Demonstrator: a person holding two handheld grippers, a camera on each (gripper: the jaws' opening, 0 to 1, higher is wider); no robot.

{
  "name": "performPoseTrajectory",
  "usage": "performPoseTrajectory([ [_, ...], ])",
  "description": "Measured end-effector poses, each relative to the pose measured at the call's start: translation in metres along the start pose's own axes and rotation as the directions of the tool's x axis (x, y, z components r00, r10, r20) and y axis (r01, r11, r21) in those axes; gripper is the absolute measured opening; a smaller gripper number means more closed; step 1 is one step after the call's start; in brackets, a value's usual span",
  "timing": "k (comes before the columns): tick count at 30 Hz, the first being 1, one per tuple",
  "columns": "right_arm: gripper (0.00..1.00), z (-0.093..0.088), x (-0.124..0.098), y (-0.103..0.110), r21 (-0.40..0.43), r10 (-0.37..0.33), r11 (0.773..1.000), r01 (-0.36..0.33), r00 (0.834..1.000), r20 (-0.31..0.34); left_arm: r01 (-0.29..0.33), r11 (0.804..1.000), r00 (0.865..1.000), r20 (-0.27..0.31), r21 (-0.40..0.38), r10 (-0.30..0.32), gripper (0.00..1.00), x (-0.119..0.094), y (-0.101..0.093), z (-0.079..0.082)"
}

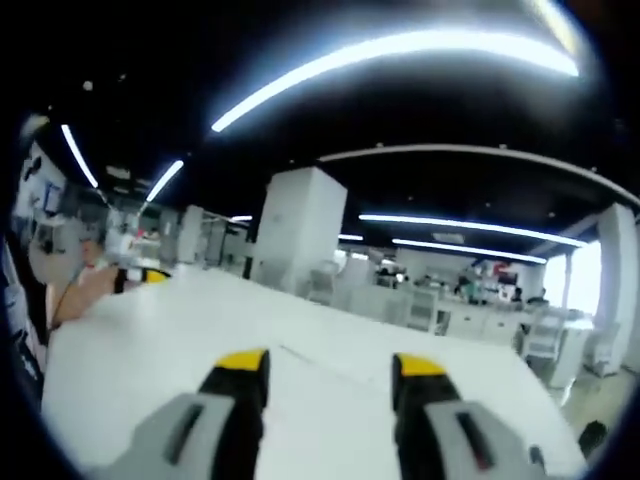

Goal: Locate the socket holder cover, grip the socket holder cover, clip it into the socket holder slot.

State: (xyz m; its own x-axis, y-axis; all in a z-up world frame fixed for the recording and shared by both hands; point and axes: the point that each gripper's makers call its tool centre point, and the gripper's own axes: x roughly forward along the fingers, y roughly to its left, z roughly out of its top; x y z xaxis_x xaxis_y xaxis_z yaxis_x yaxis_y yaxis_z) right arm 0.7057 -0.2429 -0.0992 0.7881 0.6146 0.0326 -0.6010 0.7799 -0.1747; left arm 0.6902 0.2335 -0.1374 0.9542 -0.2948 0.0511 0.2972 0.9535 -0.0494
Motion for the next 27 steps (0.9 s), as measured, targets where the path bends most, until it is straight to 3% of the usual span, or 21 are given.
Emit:
performPoseTrajectory([
  [7, 0.52, 0.013, 0.008, 0.002, -0.074, 0.036, 0.996, -0.04, 0.998, -0.05, -0.007, 1.0, 1.0, 0.001, 0.015, 0.007, 0.45, 0.0, 0.001, 0.0],
  [14, 0.54, 0.009, 0.019, 0.019, -0.142, 0.103, 0.982, -0.123, 0.985, -0.14, -0.049, 0.998, 0.999, 0.0, 0.025, 0.049, 0.45, 0.0, 0.012, -0.003],
  [21, 0.56, -0.002, 0.03, 0.029, -0.2, 0.151, 0.958, -0.207, 0.953, -0.263, -0.053, 0.998, 0.998, -0.014, 0.029, 0.054, 0.45, 0.002, 0.013, -0.006],
  [27, 0.57, -0.014, 0.035, 0.04, -0.228, 0.201, 0.925, -0.304, 0.9, -0.387, -0.057, 0.998, 0.998, -0.017, 0.031, 0.058, 0.45, 0.002, 0.013, -0.007],
])
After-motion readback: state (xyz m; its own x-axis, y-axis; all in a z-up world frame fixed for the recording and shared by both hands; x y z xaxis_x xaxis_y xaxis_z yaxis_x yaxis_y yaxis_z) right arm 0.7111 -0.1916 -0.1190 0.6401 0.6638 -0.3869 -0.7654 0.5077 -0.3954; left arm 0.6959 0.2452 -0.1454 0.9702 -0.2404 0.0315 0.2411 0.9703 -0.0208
